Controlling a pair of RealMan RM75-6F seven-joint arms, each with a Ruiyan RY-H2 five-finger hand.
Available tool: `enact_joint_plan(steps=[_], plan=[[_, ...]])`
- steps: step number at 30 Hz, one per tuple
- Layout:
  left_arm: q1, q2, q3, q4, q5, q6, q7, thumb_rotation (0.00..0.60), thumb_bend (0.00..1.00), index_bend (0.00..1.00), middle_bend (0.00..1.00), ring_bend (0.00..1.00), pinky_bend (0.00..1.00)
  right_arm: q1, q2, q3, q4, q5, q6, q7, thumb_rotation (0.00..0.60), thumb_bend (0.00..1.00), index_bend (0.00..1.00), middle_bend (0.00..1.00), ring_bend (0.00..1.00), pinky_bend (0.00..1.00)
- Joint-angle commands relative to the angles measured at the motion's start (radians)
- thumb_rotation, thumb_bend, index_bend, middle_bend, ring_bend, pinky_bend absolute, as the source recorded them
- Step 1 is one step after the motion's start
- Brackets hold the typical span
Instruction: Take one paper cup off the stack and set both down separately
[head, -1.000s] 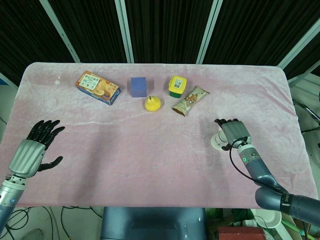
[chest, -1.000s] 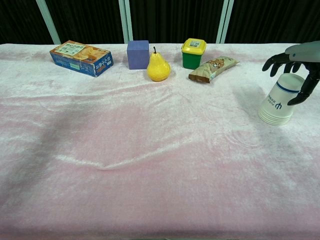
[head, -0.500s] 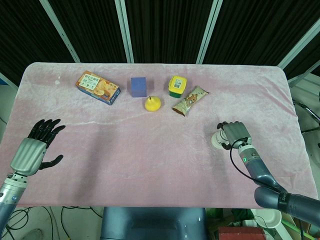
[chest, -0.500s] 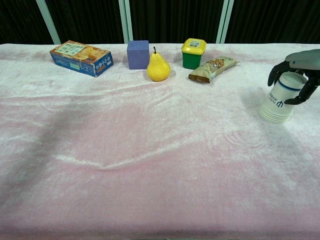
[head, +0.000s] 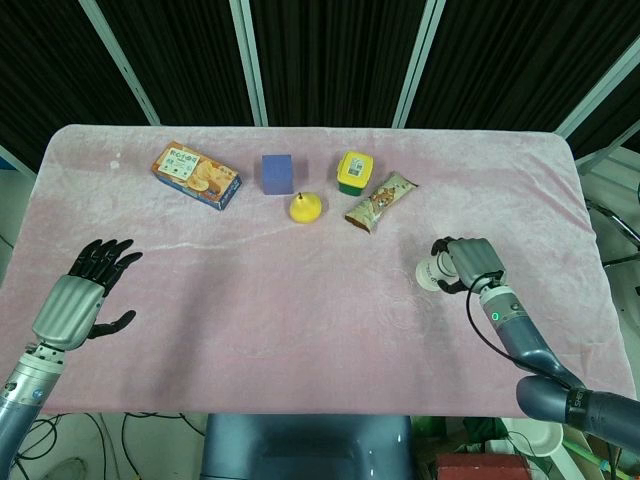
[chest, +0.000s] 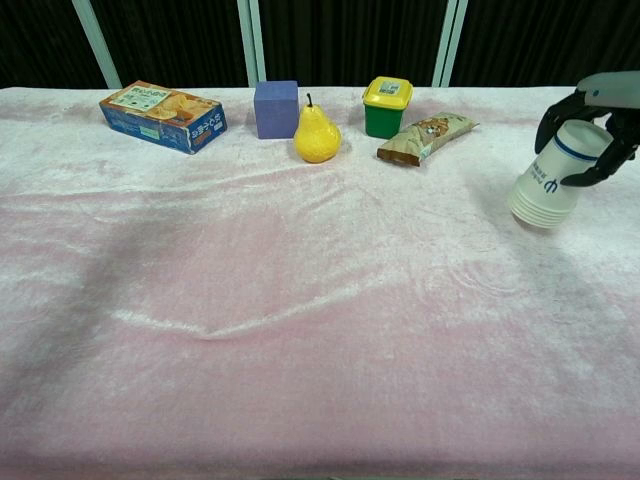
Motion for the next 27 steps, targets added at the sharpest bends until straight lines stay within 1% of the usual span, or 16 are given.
enact_joint_plan(steps=[1, 5, 8, 10, 13, 17, 18, 22, 27], plan=[[-0.026, -0.008, -0.016, -0.018, 0.037, 0.005, -0.031, 0.6, 0.23, 0.13, 0.04, 0.0, 0.0, -0.034, 0.09, 0.077, -0.101, -0.038, -0.001, 0.178, 0.6, 0.37, 0.56, 0.52, 0.62, 0.67], [-0.082, -0.022, -0.064, -0.045, 0.075, 0.007, -0.056, 0.6, 0.23, 0.16, 0.04, 0.0, 0.0, -0.056, 0.18, 0.151, -0.198, -0.043, -0.087, 0.406, 0.6, 0.38, 0.56, 0.52, 0.62, 0.67], [-0.132, -0.031, -0.115, -0.072, 0.063, -0.018, -0.027, 0.6, 0.23, 0.17, 0.04, 0.0, 0.0, -0.072, 0.246, 0.214, -0.265, -0.05, -0.19, 0.606, 0.6, 0.38, 0.56, 0.52, 0.62, 0.67], [-0.172, -0.036, -0.146, -0.098, 0.041, -0.057, 0.001, 0.6, 0.23, 0.17, 0.05, 0.0, 0.0, -0.085, 0.278, 0.265, -0.301, -0.06, -0.257, 0.748, 0.6, 0.38, 0.57, 0.52, 0.62, 0.67], [-0.227, -0.044, -0.182, -0.13, -0.003, -0.125, 0.035, 0.6, 0.23, 0.17, 0.05, 0.0, 0.0, -0.103, 0.299, 0.335, -0.33, -0.083, -0.332, 0.925, 0.6, 0.38, 0.58, 0.53, 0.63, 0.67], [-0.28, -0.058, -0.206, -0.152, -0.048, -0.191, 0.06, 0.6, 0.23, 0.19, 0.05, 0.0, 0.0, -0.123, 0.292, 0.424, -0.349, -0.104, -0.4, 1.119, 0.6, 0.38, 0.59, 0.54, 0.64, 0.67], [-0.29, -0.064, -0.212, -0.153, -0.054, -0.197, 0.063, 0.6, 0.23, 0.19, 0.06, 0.0, 0.0, -0.128, 0.29, 0.445, -0.353, -0.11, -0.42, 1.162, 0.6, 0.38, 0.59, 0.54, 0.64, 0.67], [-0.314, -0.094, -0.232, -0.139, -0.07, -0.194, 0.063, 0.6, 0.24, 0.21, 0.06, 0.0, 0.0, -0.131, 0.284, 0.498, -0.359, -0.115, -0.486, 1.265, 0.6, 0.39, 0.61, 0.54, 0.64, 0.67], [-0.343, -0.137, -0.253, -0.11, -0.082, -0.182, 0.035, 0.6, 0.27, 0.24, 0.07, 0.0, 0.0, -0.124, 0.267, 0.523, -0.366, -0.122, -0.549, 1.306, 0.6, 0.39, 0.61, 0.54, 0.64, 0.67]])
